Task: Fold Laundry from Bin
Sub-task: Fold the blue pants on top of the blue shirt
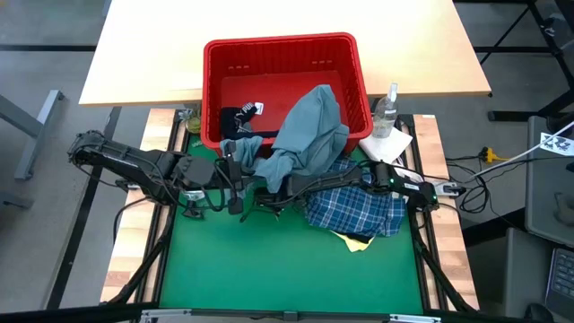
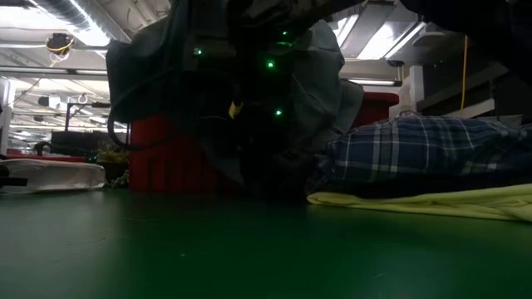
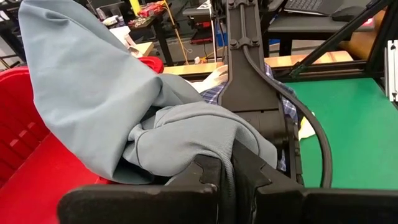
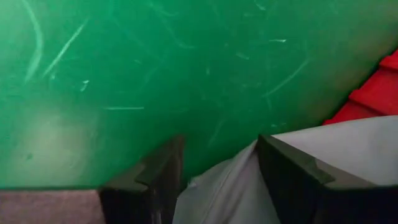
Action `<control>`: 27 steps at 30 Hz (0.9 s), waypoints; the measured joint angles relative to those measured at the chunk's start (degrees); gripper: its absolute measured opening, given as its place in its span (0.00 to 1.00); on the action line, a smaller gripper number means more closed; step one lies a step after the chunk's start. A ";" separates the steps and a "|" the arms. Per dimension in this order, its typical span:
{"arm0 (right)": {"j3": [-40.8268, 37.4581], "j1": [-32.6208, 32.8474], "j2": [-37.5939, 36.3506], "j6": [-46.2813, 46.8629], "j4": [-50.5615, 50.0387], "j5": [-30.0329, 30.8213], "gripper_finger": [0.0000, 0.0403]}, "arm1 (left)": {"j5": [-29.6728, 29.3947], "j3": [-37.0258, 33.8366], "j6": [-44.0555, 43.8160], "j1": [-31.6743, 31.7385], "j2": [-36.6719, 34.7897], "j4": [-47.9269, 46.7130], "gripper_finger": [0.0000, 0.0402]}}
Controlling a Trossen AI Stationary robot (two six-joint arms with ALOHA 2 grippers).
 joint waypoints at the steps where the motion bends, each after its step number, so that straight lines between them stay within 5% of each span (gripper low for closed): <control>1: -0.19 -0.26 -0.03 0.08 -0.11 -0.21 0.52 | 0.00 0.00 0.00 0.00 0.00 0.03 0.02; 13: 0.14 -0.14 0.20 0.08 -1.05 5.86 0.49 | 0.03 0.00 0.05 -0.02 0.00 0.16 0.02; 23: 0.25 0.45 0.05 0.12 -7.84 10.56 0.05 | 0.02 0.00 0.05 0.00 0.00 0.10 0.02; 27: 0.42 2.02 -0.77 1.27 -10.32 10.66 0.06 | 0.02 0.00 0.06 -0.02 0.00 0.12 0.02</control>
